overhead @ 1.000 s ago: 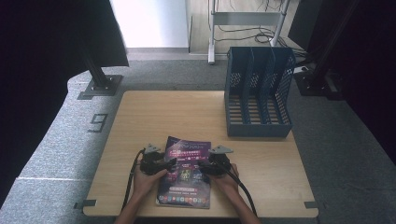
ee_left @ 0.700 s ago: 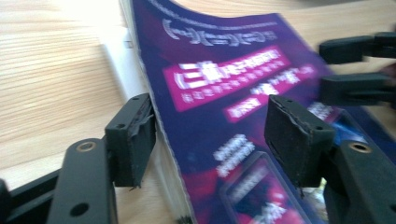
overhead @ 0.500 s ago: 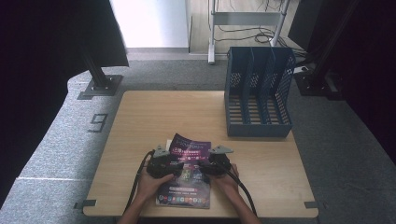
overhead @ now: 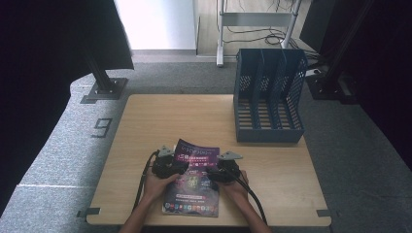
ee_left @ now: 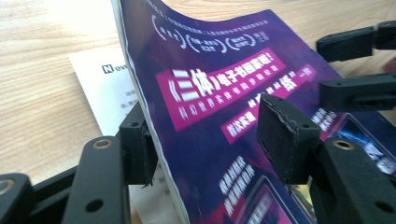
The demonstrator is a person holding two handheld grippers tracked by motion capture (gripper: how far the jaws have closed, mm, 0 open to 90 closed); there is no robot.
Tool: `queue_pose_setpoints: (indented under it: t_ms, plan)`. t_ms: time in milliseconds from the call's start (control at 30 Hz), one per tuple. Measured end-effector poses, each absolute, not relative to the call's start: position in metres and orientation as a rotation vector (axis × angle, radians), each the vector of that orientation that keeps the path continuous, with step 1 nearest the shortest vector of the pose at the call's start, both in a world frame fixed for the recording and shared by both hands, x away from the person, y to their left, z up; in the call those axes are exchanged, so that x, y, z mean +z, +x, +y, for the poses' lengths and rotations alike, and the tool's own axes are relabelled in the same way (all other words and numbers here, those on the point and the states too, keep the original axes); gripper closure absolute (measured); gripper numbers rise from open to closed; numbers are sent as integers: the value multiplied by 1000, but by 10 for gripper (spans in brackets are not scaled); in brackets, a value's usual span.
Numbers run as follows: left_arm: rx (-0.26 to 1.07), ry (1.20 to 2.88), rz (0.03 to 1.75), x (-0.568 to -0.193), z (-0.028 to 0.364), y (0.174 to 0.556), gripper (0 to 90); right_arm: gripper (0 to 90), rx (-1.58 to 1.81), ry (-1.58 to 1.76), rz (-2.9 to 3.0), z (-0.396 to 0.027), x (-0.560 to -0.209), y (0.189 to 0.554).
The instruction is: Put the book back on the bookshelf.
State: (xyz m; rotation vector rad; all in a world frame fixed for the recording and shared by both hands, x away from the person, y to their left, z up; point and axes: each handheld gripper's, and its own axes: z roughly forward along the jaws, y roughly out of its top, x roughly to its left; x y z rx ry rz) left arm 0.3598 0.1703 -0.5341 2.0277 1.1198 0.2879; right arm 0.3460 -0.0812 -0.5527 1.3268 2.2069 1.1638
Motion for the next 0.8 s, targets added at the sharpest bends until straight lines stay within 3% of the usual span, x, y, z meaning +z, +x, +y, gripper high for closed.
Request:
queue_pose_setpoints:
  t_ms: [500,800]
  plan:
    - [283,2014,1133,-542,168,363,400,333,1164,1328,2207,-81,-553,346]
    - [330,2010,1105,-542,167,360,529,332,1164,1330,2207,-81,-553,346]
